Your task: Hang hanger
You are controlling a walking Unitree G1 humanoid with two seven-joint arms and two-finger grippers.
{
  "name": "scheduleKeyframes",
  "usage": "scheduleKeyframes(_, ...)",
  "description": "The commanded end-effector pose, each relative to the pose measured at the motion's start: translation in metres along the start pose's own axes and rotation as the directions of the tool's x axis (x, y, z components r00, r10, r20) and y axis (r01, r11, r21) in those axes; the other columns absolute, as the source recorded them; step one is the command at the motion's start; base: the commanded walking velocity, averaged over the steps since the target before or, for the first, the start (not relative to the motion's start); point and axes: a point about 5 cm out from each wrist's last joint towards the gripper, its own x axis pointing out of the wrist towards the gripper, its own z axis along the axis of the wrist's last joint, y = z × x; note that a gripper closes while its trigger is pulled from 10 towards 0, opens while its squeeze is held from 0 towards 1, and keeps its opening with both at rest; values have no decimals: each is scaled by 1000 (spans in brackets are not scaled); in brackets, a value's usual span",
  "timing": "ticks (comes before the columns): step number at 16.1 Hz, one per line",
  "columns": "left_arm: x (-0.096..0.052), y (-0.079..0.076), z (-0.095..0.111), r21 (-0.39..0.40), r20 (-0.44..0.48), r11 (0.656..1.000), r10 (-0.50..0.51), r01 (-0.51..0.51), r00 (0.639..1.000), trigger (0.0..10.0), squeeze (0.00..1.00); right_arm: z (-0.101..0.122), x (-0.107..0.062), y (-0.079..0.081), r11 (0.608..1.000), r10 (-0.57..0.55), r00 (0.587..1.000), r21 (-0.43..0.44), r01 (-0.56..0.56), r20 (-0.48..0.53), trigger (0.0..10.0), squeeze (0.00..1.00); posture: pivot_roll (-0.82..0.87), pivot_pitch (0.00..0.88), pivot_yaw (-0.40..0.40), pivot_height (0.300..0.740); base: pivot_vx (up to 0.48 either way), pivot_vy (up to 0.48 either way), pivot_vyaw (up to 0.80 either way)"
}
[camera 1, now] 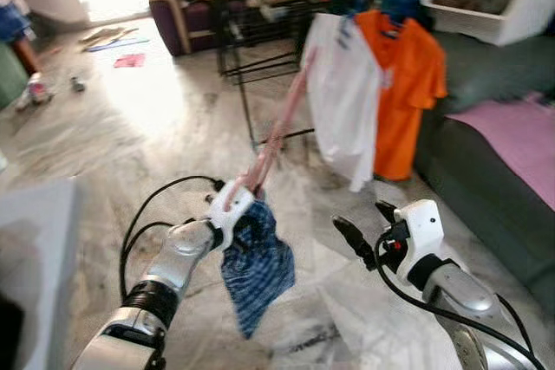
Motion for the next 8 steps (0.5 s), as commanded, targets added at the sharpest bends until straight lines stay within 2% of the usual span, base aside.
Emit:
scheduleKeyframes(1, -4, 5, -1, 12, -10, 1000, 9, -8, 1000, 10000, 0, 2, 2, 3, 1000, 3, 1000, -10, -3, 12, 10000, 765, -73, 1, 69, 740, 0, -409, 0)
scheduleKeyframes(8, -6, 7, -4, 60, -48, 998, -3, 6, 999, 10000, 0, -2, 2, 4, 999, 11, 1000, -42, -12, -5, 10000, 580, -76, 6, 75, 740, 0, -398, 0)
